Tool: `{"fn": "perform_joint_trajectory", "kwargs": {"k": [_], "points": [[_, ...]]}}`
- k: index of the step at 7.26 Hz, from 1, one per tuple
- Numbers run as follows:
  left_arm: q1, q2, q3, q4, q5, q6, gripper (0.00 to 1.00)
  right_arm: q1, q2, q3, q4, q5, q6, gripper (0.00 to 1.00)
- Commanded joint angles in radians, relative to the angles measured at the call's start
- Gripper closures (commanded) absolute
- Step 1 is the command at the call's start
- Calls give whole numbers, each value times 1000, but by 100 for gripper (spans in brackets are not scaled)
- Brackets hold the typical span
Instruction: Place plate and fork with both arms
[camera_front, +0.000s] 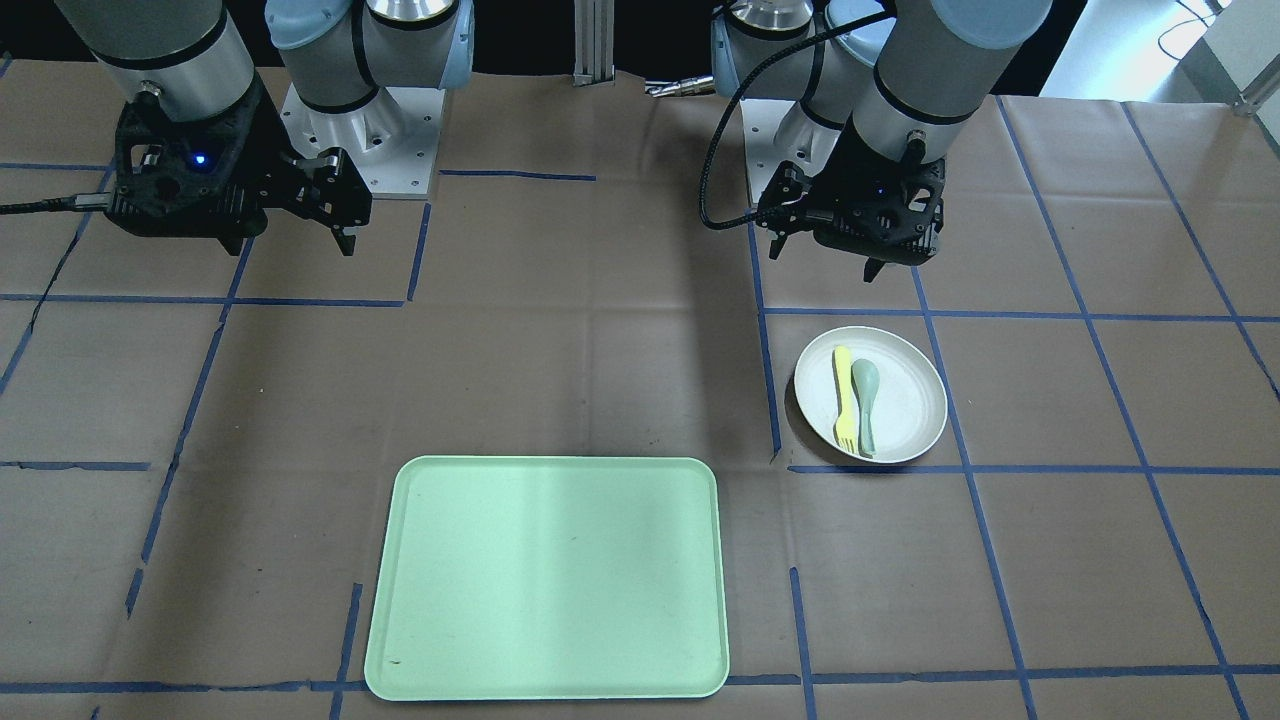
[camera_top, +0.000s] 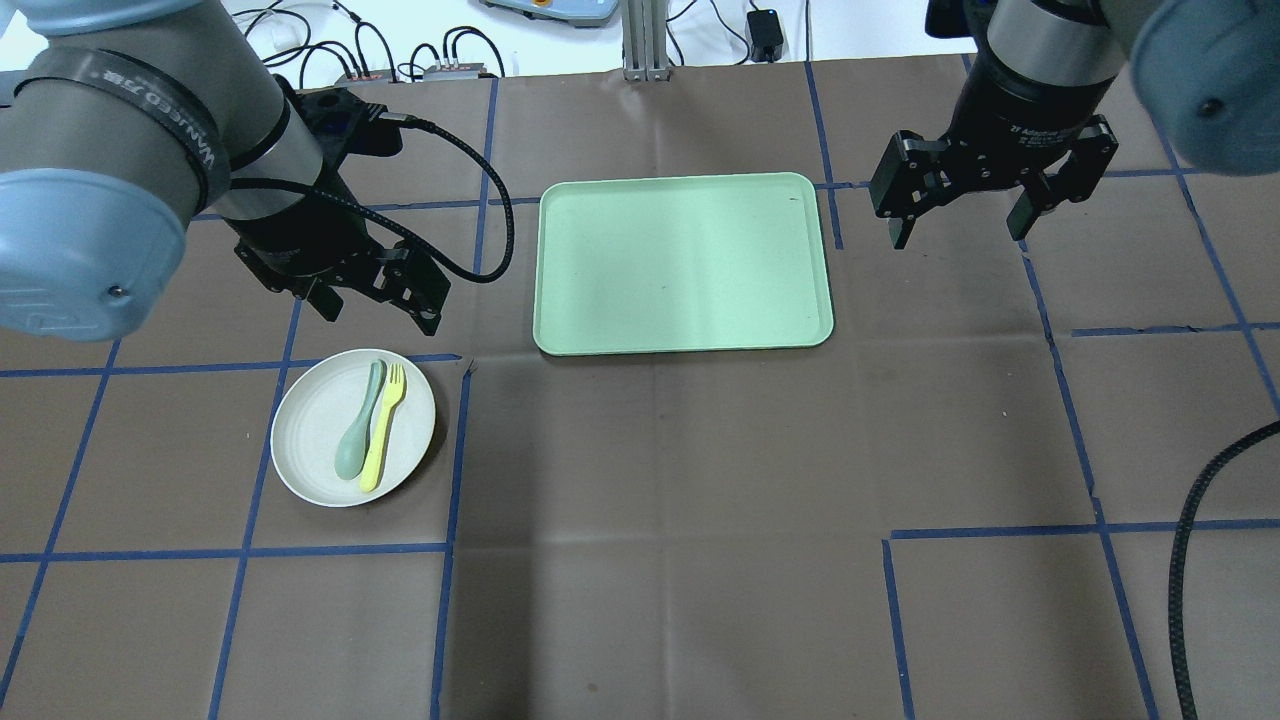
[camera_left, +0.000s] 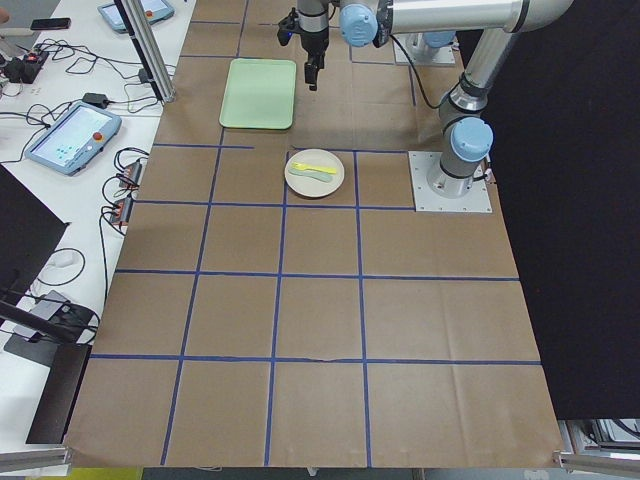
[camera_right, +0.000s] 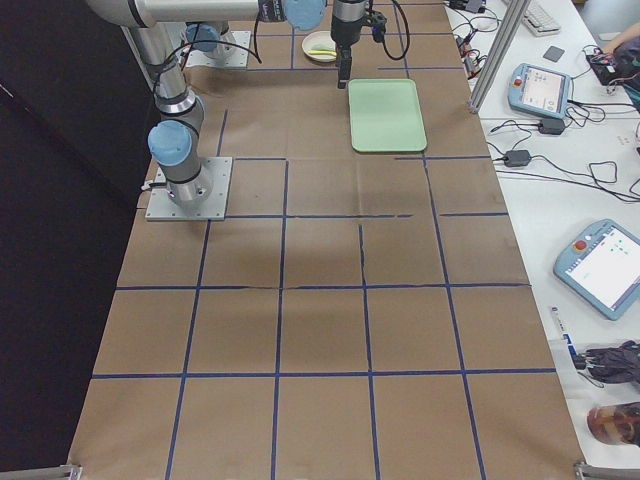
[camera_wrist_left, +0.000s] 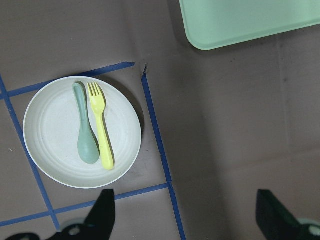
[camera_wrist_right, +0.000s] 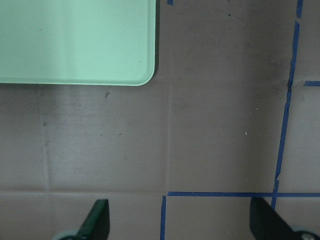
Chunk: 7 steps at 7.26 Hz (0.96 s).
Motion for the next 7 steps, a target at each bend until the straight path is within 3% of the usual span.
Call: {"fn": "perform_joint_trajectory", "kwargs": {"k": [1,7], "points": [[0,-7,-1,0,-2,2,0,0,-1,0,0,1,2,0],[5,-2,-12,35,0,0,0,0,-1,0,0,1,2,0]]}}
